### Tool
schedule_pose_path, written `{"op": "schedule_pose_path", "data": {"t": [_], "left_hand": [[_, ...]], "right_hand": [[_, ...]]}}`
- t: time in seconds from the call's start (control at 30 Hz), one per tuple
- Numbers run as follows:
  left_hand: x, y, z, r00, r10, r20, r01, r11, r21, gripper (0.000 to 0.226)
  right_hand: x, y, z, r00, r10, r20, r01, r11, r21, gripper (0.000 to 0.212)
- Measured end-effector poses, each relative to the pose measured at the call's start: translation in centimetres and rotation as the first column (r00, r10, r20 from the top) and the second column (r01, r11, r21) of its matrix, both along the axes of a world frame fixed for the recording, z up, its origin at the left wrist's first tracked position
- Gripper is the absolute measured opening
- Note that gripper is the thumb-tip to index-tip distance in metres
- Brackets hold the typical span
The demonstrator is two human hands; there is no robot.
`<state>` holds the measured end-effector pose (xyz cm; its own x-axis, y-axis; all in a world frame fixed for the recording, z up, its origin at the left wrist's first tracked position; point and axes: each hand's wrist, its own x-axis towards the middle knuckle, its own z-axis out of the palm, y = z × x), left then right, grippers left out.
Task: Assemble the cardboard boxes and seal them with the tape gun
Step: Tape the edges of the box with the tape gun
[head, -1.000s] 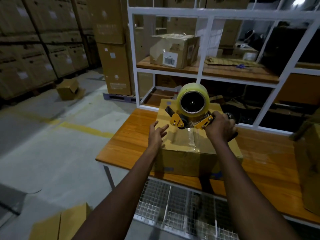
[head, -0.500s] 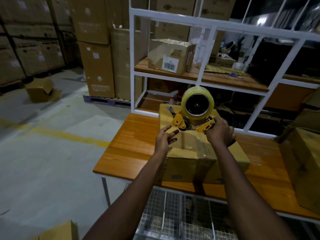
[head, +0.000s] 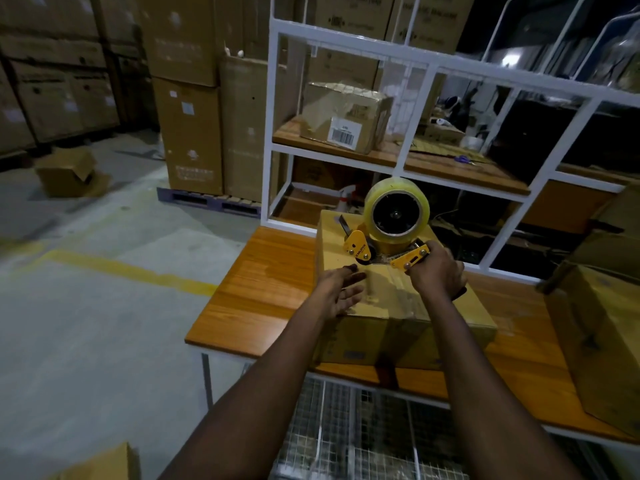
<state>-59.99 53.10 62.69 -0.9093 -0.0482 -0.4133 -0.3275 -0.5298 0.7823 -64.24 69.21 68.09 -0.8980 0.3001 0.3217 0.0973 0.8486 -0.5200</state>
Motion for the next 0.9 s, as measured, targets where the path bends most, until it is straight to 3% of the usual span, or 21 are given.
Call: {"op": "schedule_pose_path", "data": {"t": [0.2,0.4,0.5,0.73,0.9], "left_hand": [[0.2,0.0,-0.6,0.998,0.013,0.069,-0.023,0.989,0.143,0.015],[0.3,0.3,-0.5,0.996,-0.044,0.076,0.023,0.965,0.261,0.061],[0.0,0.4,0.2,0.997,-0.039,0.067,0.021,0.968,0.250,0.070],[-0.2,0.8,1.1,0.994,-0.037,0.106,0.013,0.975,0.220,0.027],[-0.2,1.2,1.3,0.996,0.002,0.091,-0.029,0.956,0.293,0.029]], "right_hand": [[0.2,0.2,-0.2,1.000,0.013,0.010,-0.013,1.000,0.017,0.020],[0.2,0.3,-0.4,1.000,0.010,0.026,-0.011,1.000,0.024,0.017],[0.0,0.5,-0.4,0.999,0.002,0.034,-0.002,1.000,0.017,0.018],[-0.5,0.8,-0.3,0.999,0.015,0.038,-0.014,1.000,-0.022,0.020],[-0.7,1.0,-0.3,0.999,0.028,0.042,-0.026,0.998,-0.060,0.019]]}}
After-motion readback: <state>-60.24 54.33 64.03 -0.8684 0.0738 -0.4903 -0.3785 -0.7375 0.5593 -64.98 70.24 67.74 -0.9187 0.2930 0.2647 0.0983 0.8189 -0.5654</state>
